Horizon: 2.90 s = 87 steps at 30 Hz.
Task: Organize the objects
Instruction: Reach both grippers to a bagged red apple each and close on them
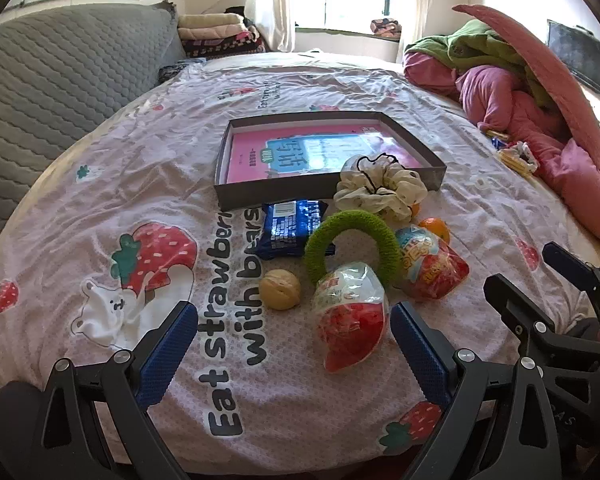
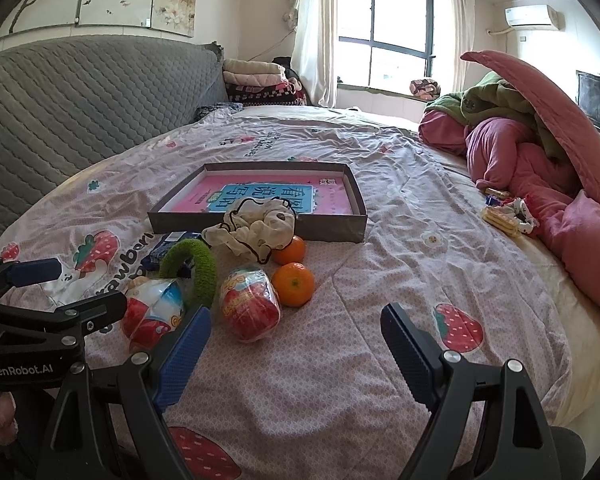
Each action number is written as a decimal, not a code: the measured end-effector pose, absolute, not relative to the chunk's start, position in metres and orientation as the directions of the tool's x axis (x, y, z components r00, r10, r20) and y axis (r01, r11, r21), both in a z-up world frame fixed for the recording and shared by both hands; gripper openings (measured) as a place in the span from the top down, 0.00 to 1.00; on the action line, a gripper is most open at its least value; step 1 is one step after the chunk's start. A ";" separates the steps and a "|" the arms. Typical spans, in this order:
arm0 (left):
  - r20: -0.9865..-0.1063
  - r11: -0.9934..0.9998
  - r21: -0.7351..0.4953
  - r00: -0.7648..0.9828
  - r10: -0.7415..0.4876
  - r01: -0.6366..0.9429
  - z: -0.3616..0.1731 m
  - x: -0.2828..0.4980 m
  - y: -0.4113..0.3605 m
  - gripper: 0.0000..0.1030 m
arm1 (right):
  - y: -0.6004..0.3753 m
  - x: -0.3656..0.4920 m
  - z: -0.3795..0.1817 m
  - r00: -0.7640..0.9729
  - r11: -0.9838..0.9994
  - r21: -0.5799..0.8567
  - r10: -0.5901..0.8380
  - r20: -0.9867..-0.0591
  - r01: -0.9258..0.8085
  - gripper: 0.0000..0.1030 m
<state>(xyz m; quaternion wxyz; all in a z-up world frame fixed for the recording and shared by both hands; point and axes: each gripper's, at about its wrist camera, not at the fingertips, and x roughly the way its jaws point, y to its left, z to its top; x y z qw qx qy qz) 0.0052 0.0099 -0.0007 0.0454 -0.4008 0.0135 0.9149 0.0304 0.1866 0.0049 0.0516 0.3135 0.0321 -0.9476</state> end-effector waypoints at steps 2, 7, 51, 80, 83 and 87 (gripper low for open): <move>-0.733 -0.995 -0.016 -0.676 0.078 -0.098 0.000 0.006 0.010 0.06 | 0.187 0.031 0.006 -0.800 -0.993 -0.027 -0.077 -0.595 0.116 0.16; -0.732 -0.994 -0.024 -0.675 0.088 -0.103 0.001 0.007 0.010 0.06 | 0.188 0.031 0.007 -0.803 -0.993 -0.026 -0.077 -0.591 0.115 0.16; -0.760 -0.978 0.010 -0.637 0.129 -0.210 -0.028 0.012 0.016 0.06 | 0.199 0.017 -0.008 -0.736 -0.987 0.064 -0.154 -0.659 0.149 0.16; -0.757 -0.974 0.021 -0.640 0.131 -0.224 -0.048 -0.009 0.035 0.19 | 0.177 -0.039 -0.044 -0.591 -0.949 0.176 -0.302 -0.748 0.262 0.38; -0.758 -0.974 0.019 -0.638 0.132 -0.224 -0.049 -0.010 0.035 0.25 | 0.173 -0.041 -0.045 -0.583 -0.943 0.180 -0.316 -0.749 0.280 0.44; -0.766 -0.977 0.015 -0.631 0.126 -0.213 -0.052 -0.014 0.034 0.26 | 0.169 -0.043 -0.048 -0.568 -0.932 0.205 -0.347 -0.746 0.300 0.53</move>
